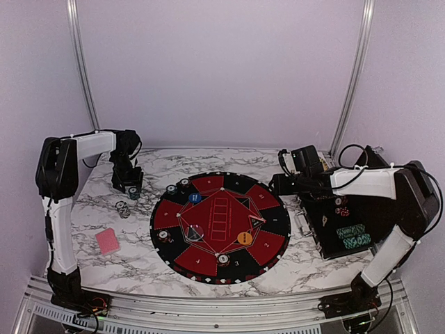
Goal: Distribute texas hold em gaming equipment
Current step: Pick up the pile of poker chips from the pile of poker chips.
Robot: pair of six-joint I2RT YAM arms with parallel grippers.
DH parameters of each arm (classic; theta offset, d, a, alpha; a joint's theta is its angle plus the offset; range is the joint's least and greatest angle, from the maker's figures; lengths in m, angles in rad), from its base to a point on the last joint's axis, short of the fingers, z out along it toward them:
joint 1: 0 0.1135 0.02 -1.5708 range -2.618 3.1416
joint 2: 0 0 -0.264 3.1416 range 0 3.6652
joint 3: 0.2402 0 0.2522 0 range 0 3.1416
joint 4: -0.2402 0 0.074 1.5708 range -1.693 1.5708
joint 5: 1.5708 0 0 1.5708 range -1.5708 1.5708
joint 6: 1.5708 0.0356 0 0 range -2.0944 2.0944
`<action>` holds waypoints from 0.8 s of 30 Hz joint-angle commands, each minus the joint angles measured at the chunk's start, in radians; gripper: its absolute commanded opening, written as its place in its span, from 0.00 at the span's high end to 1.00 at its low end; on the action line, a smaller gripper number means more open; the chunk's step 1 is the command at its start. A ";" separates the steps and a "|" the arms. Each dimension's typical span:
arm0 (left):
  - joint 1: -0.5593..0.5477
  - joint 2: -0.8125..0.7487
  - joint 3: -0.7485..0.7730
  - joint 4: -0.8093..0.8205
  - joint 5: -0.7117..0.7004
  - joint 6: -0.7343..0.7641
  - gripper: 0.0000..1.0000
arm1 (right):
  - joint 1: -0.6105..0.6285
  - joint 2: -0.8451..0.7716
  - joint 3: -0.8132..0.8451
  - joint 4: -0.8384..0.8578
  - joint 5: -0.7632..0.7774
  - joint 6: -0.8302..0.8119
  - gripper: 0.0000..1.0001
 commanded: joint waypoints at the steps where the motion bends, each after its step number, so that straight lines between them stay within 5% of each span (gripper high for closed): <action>1: 0.006 0.030 0.037 -0.002 0.012 0.013 0.36 | -0.009 -0.012 0.010 0.000 0.014 -0.009 0.48; 24: 0.006 0.064 0.053 -0.004 -0.010 0.017 0.46 | -0.009 -0.005 0.013 -0.003 0.018 -0.010 0.48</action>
